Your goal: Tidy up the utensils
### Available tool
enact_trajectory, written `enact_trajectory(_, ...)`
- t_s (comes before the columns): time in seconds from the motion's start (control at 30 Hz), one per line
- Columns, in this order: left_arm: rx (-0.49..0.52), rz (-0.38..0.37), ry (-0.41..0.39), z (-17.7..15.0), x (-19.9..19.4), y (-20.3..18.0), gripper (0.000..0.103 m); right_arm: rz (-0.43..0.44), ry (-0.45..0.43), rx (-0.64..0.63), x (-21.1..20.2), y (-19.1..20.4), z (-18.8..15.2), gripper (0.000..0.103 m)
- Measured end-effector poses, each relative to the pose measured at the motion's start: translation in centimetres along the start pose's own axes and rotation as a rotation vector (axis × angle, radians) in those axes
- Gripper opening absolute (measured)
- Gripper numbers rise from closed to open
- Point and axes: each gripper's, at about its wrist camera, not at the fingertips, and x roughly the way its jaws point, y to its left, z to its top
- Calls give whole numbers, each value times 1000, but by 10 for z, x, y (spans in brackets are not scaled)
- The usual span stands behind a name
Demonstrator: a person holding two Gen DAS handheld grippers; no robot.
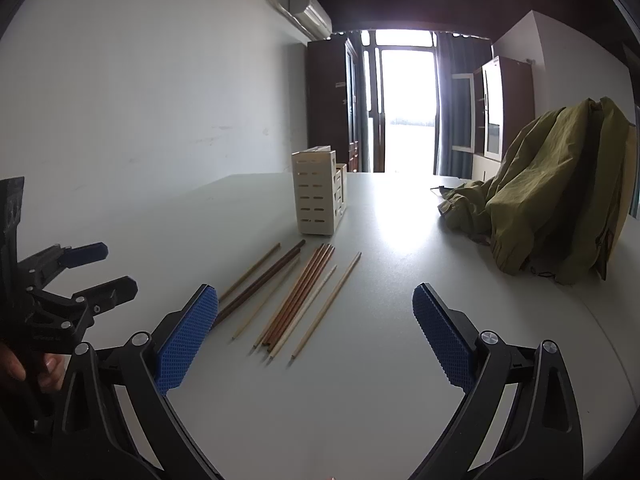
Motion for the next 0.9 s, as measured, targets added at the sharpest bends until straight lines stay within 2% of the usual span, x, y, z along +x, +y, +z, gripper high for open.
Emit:
enact_trajectory(0.37, -29, 2, -19, 0, -5, 4, 97, -12, 7, -8, -2, 0, -1, 99)
enact_trajectory(0.77, -19, 1, 11, 0, 3, 5, 97, -35, 13, -41, 5, -1, 2, 99)
enact_trajectory(0.9, -29, 1, 34, 2, 12, 10, 97, -34, 6, -5, 9, -6, 6, 99)
